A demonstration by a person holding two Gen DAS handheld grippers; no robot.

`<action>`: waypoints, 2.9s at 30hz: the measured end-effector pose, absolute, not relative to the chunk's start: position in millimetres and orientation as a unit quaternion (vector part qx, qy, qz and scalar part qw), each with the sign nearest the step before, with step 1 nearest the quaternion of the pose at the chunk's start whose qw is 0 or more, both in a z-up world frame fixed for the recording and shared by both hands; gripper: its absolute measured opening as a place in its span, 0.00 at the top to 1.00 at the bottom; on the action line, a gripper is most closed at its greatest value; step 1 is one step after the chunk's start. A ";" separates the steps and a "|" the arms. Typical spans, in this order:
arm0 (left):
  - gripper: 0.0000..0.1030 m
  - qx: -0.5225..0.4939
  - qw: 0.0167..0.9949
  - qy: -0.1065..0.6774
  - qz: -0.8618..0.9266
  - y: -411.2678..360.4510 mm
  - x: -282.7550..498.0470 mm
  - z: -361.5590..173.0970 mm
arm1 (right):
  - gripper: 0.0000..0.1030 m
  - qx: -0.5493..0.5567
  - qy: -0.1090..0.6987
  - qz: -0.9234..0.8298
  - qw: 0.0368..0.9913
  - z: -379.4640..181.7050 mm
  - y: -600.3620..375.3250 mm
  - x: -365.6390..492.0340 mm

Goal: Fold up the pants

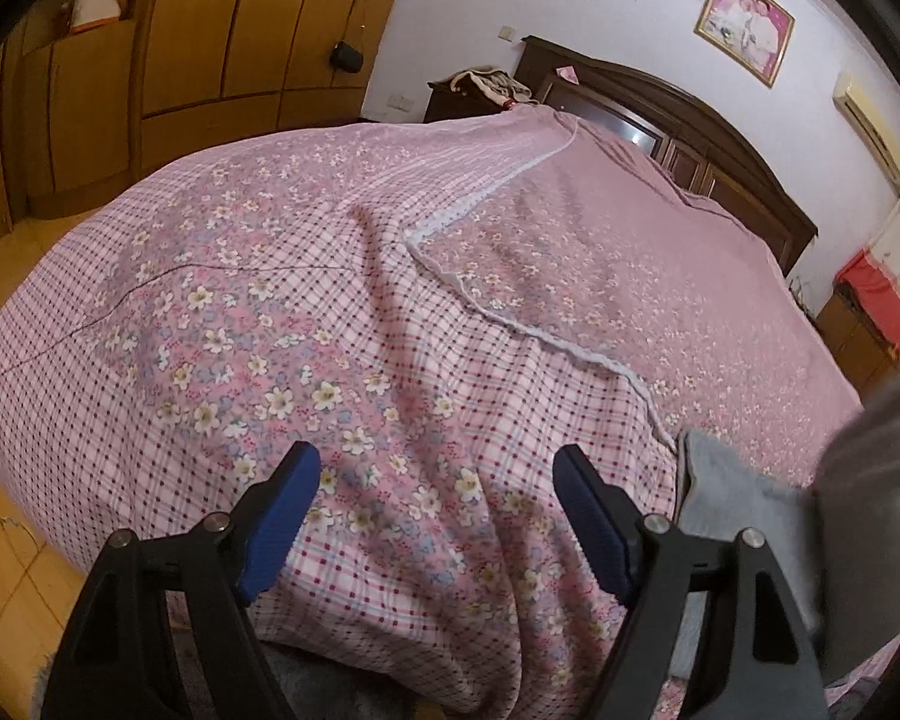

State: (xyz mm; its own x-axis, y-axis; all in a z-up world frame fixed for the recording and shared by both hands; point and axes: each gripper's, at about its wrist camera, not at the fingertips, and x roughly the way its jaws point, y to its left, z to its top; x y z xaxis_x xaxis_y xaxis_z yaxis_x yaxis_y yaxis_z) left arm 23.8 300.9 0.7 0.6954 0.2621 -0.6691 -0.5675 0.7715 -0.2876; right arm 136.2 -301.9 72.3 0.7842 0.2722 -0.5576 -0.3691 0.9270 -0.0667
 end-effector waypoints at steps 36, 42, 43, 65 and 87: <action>0.19 -0.137 0.902 0.344 0.221 229.7 89.7 6.4 | 0.82 -0.024 0.420 -0.048 0.906 -63.8 -542.0 156.5; 0.19 -0.135 0.904 0.342 0.219 230.0 88.8 7.7 | 0.82 -0.016 0.342 -0.039 0.939 -38.9 -542.6 137.6; 0.19 -0.134 0.903 0.345 0.220 229.9 89.8 6.9 | 0.82 -0.034 0.338 -0.045 0.940 -38.9 -539.6 138.1; 0.19 -0.220 0.886 0.340 0.223 269.8 60.3 0.1 | 0.82 -0.228 0.272 0.284 0.891 -26.9 -122.0 90.6; 0.19 -0.293 0.875 0.339 0.184 291.6 53.1 -10.0 | 0.78 -0.160 0.320 0.360 0.862 -113.0 -32.9 68.9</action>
State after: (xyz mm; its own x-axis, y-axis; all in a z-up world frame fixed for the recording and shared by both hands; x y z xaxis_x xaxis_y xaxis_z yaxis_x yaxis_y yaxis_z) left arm 53.1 291.6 -10.0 0.7026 0.1236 -0.7007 -0.5211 0.7599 -0.3885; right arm 68.9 -32.9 -113.0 0.5356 0.5177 -0.6672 -0.7227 0.6897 -0.0450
